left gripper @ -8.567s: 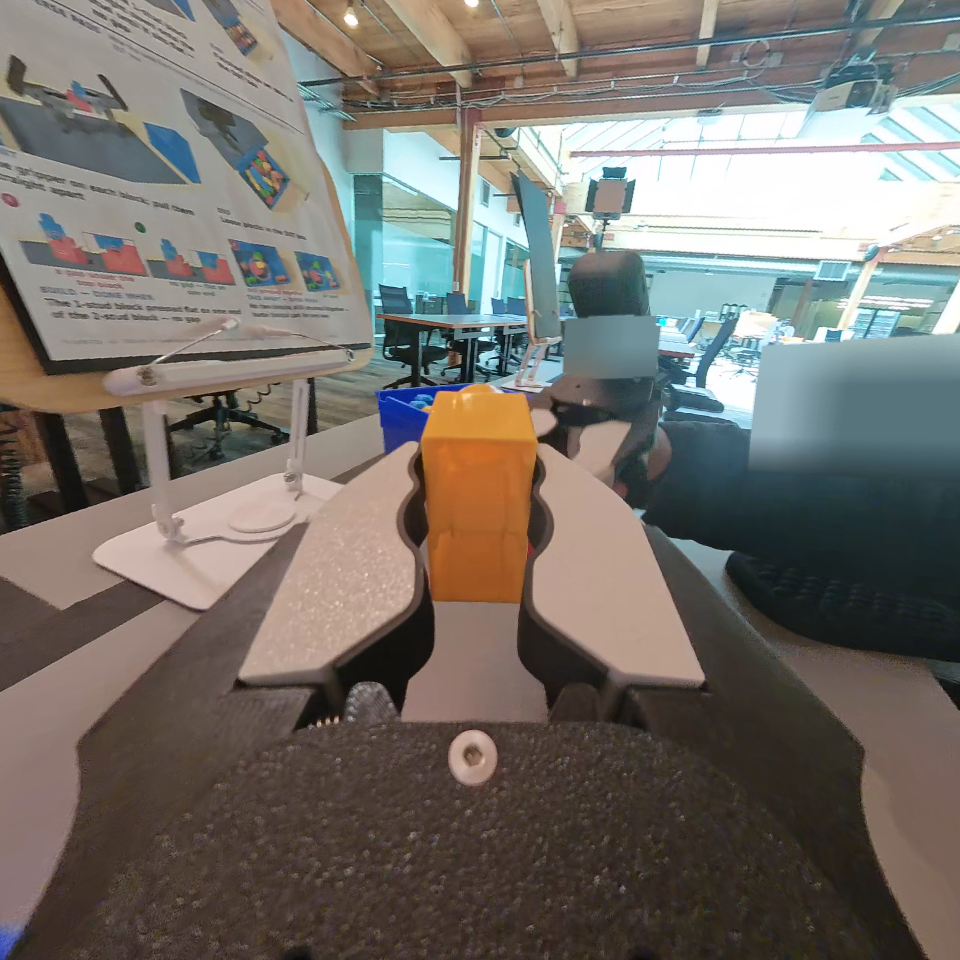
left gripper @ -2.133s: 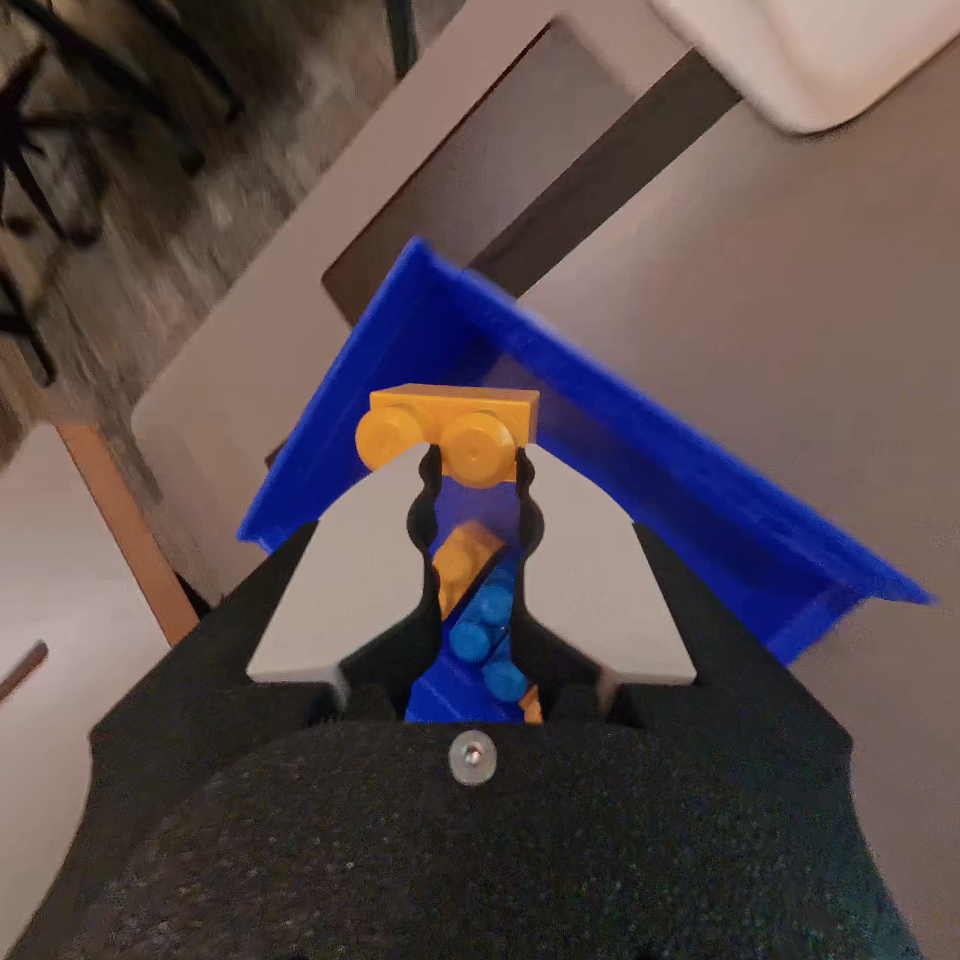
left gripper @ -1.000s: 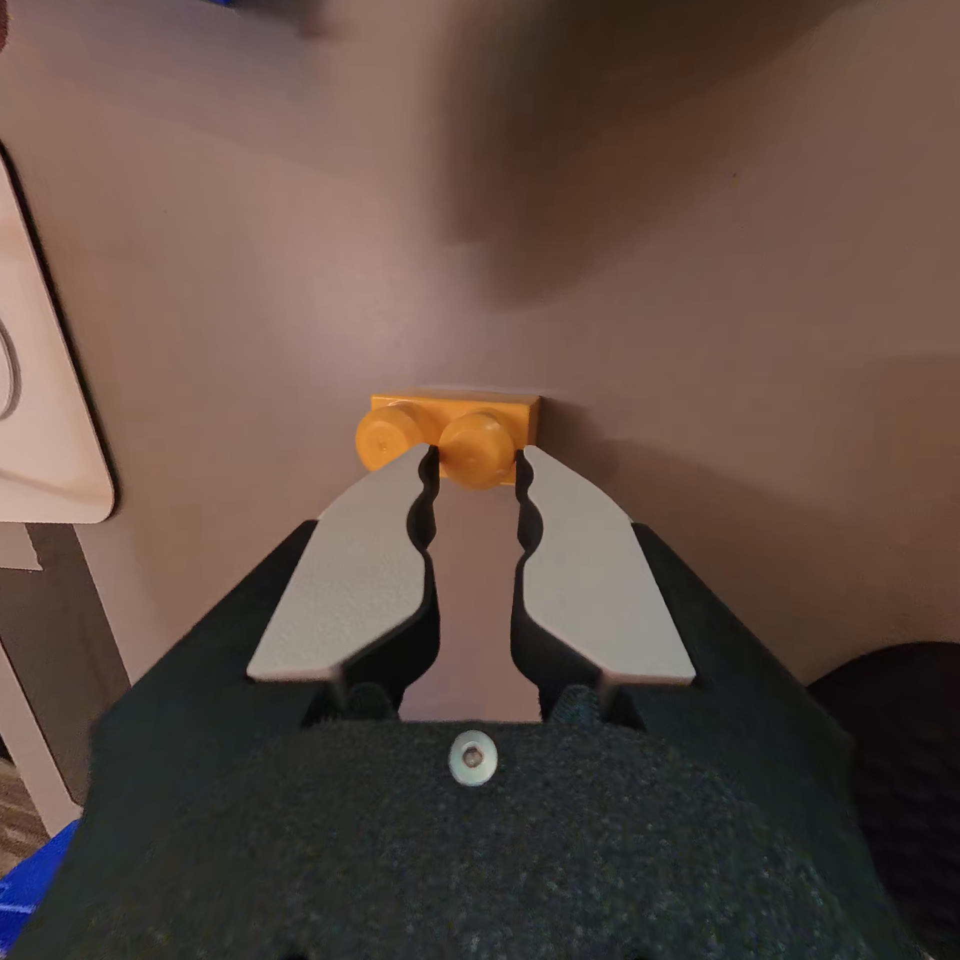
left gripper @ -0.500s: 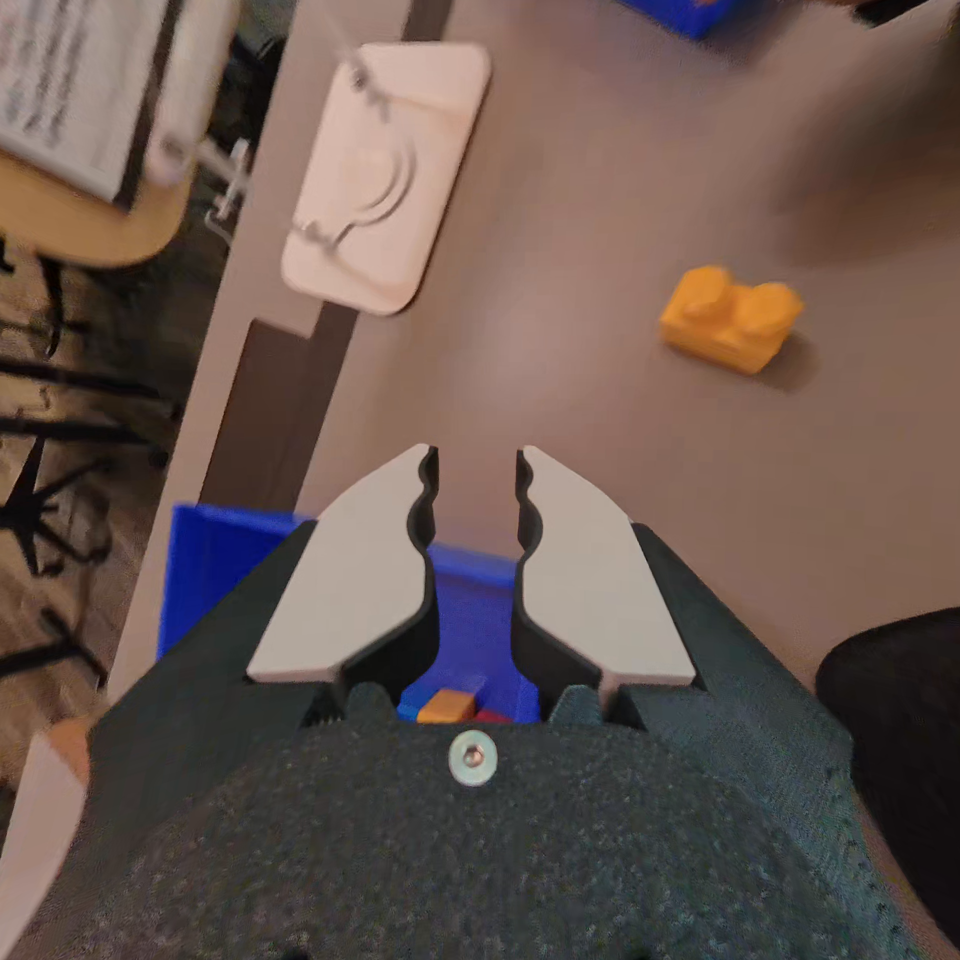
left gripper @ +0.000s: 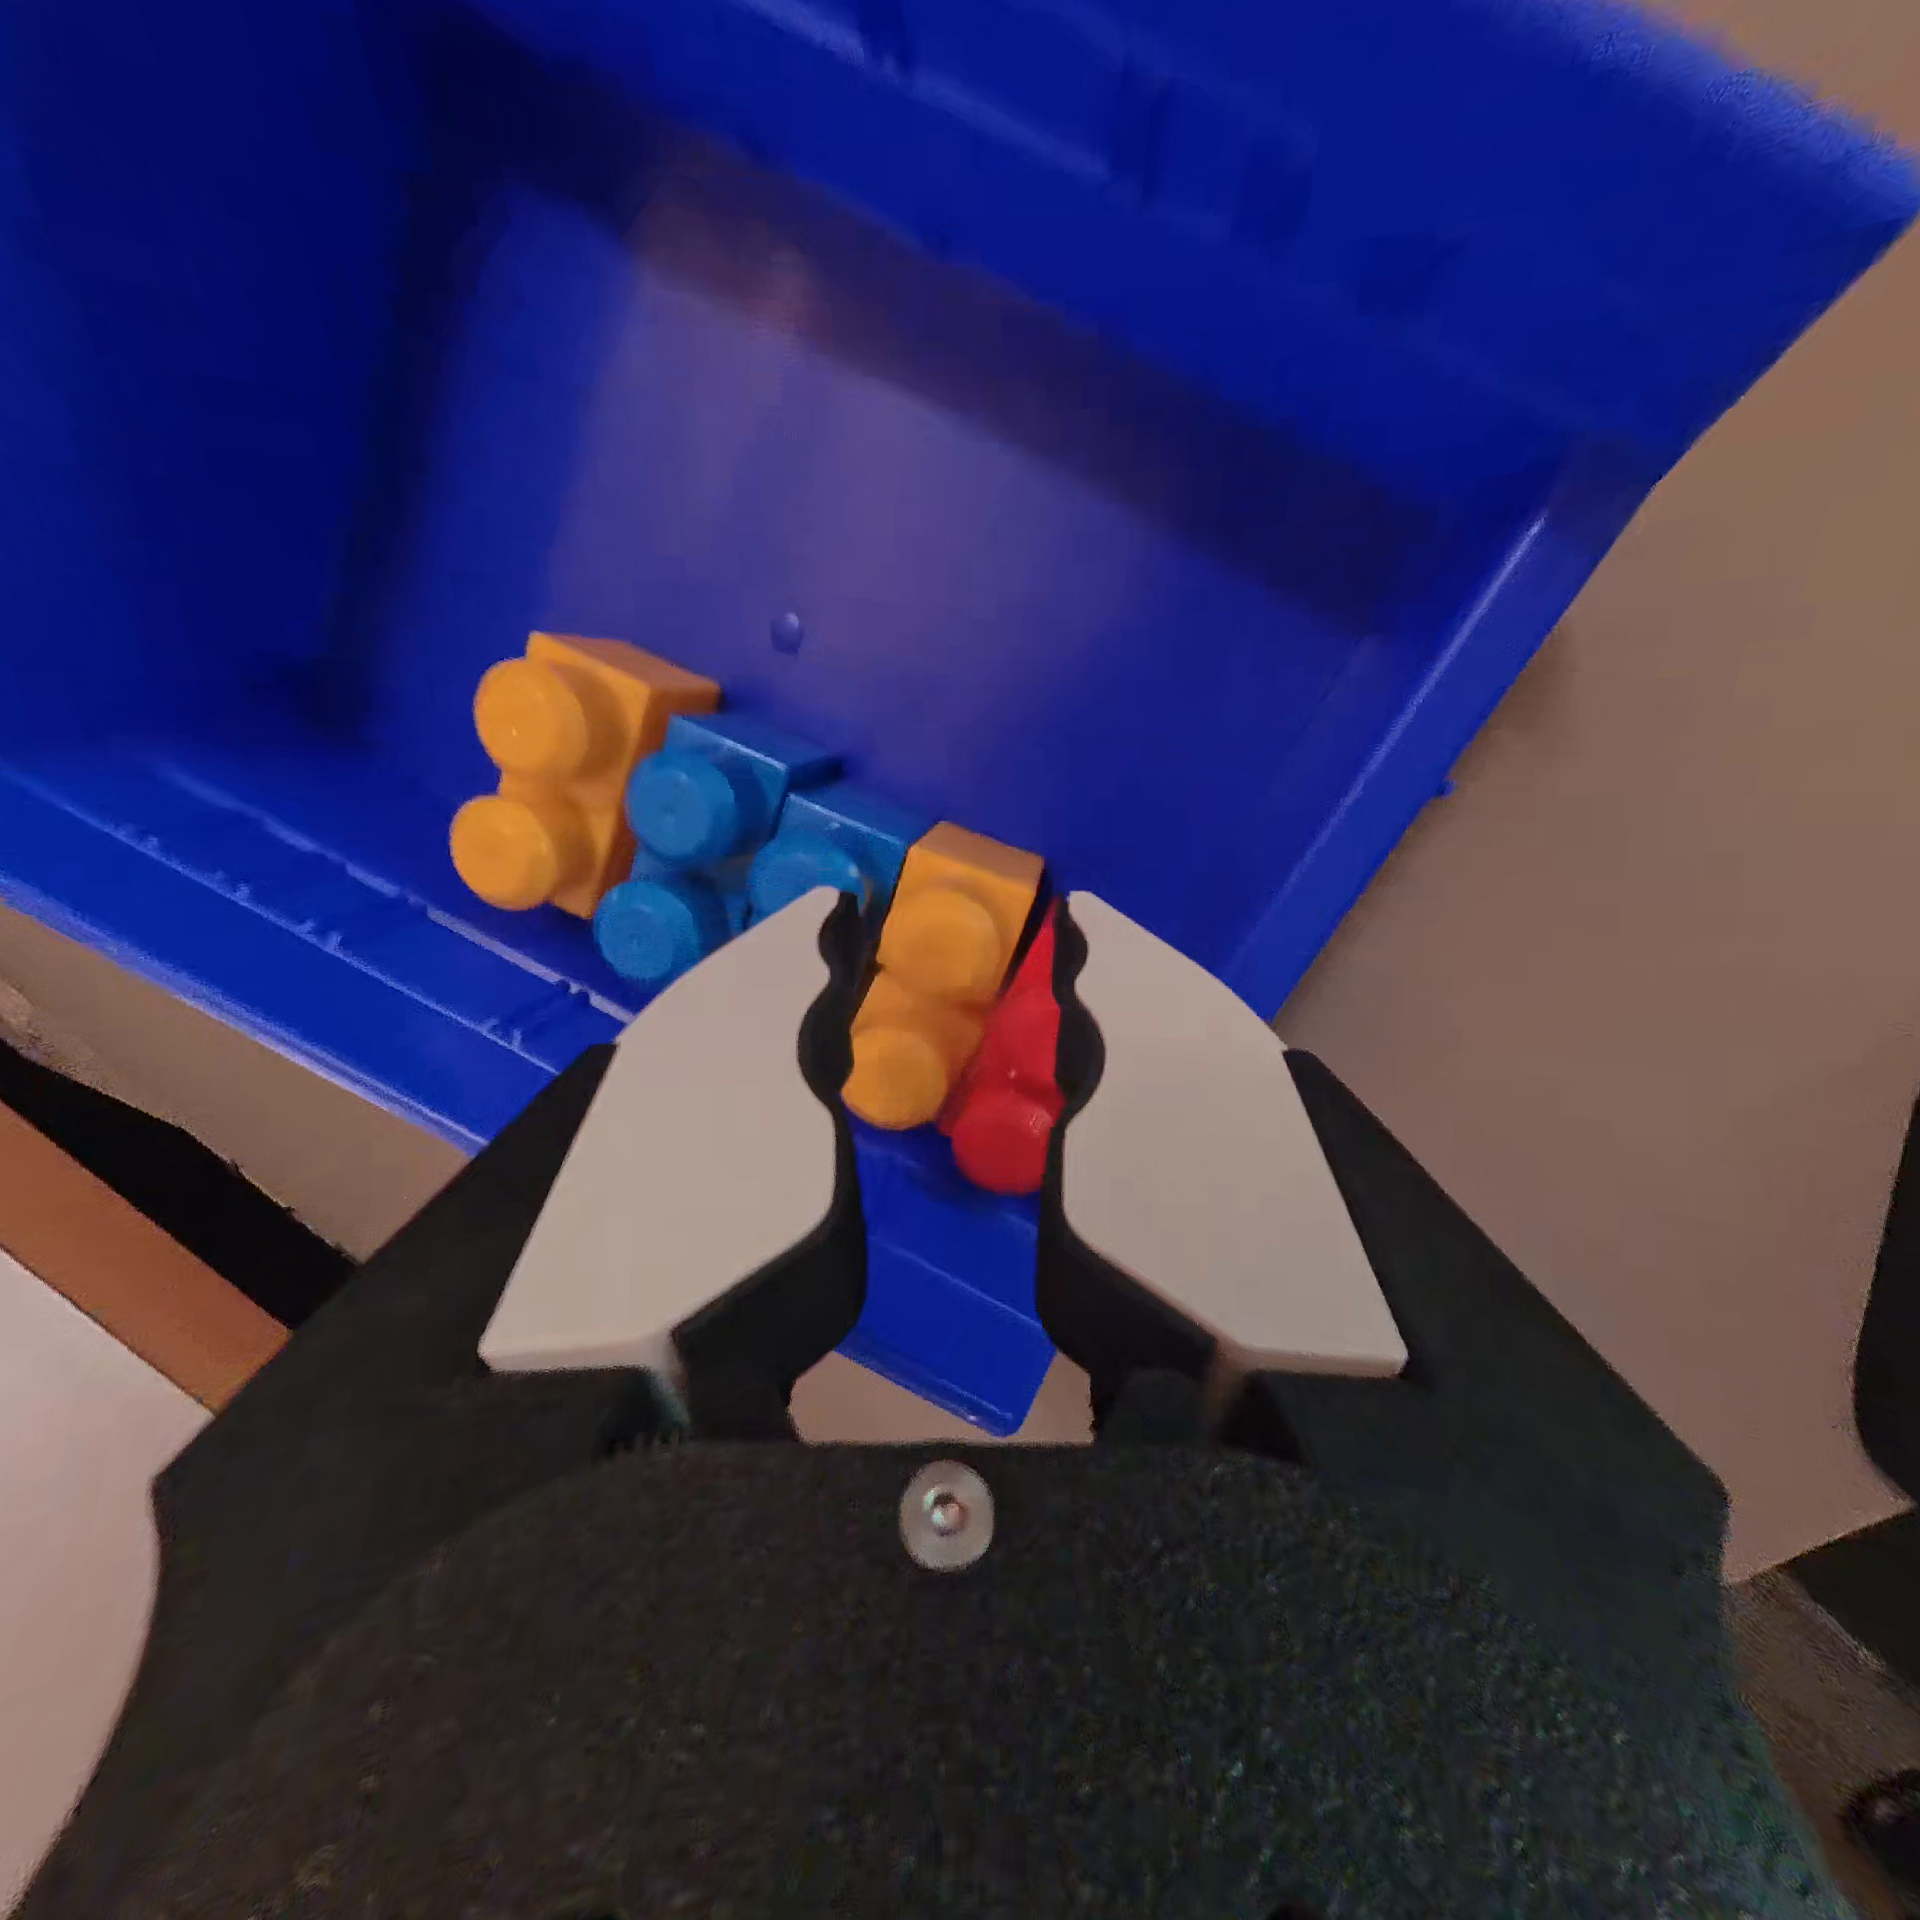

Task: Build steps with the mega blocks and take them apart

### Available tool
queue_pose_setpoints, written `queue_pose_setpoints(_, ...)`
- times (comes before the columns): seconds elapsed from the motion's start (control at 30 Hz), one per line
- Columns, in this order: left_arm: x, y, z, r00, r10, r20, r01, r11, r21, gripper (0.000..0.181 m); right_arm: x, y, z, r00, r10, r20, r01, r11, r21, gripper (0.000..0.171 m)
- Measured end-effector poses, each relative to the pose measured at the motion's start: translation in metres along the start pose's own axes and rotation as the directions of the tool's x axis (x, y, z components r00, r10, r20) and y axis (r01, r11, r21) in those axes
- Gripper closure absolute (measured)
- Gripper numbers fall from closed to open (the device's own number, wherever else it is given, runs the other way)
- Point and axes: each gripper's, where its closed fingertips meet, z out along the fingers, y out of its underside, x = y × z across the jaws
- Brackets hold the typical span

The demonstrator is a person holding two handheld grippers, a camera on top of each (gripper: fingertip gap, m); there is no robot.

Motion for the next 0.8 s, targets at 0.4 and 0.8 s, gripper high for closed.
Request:
queue_pose_setpoints(0.4,-0.001,0.027,0.028,0.999,-0.010,-0.035,0.004,0.985,-0.172,0.150,0.002,0.002,0.000,1.000,0.002,-0.007,-0.002,1.000,-0.003,0.171)
queue_pose_setpoints(0.8,0.019,-0.030,-0.029,0.996,0.091,0.016,-0.090,0.995,-0.050,0.152,0.005,0.001,-0.001,1.000,0.005,-0.014,-0.005,1.000,0.001,0.171)
